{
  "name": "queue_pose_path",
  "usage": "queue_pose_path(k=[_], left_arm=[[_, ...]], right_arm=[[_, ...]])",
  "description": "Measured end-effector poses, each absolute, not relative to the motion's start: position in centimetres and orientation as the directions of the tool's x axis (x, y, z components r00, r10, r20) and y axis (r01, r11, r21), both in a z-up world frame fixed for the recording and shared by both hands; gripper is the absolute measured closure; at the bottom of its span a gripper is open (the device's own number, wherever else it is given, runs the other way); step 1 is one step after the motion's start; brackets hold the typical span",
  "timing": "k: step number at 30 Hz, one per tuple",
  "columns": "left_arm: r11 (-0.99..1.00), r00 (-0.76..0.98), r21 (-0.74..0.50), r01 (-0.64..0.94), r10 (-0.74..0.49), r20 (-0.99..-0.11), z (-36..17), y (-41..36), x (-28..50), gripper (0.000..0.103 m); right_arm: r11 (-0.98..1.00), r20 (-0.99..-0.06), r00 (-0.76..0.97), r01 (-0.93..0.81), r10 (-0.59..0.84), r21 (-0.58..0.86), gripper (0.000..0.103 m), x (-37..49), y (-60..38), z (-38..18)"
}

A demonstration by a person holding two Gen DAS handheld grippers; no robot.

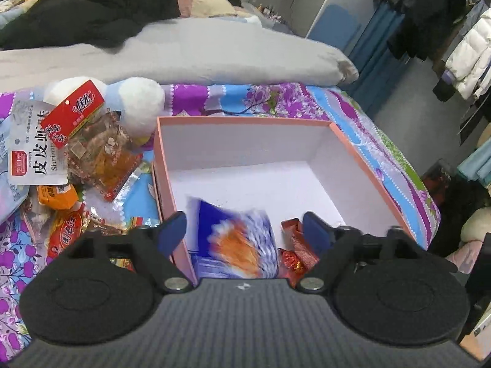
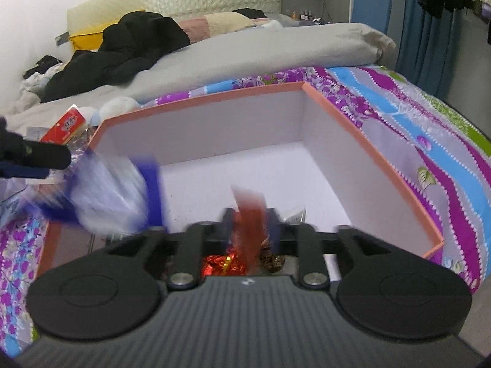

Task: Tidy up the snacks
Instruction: 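Lower both packets into the pink box and open both tools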

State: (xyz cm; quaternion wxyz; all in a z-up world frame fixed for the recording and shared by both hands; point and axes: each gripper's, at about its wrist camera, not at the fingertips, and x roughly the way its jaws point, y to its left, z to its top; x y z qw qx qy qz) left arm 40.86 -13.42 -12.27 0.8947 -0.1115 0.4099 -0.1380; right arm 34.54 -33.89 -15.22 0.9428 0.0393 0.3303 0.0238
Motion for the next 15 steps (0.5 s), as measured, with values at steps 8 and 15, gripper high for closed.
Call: queue_pose_path(k=[8,15], left_arm=[[0.947,0.655,-0.291,0.132,-0.304,-0.692,-11.3,-12.7,39.3,0.017],[0.957,0.727,-0.251,0.143,-0.273,-0.629,-7.2,-10.7,36.8,0.017]], right_arm=[[0.997,-0.574,0.816,-0.033,0.066,0.069,0.04,33.4,-33.8,-14.4],[0.996,-0.527,0.846,-0.065,0.084,0.056,0.04,32.9,-33.4,-12.2]])
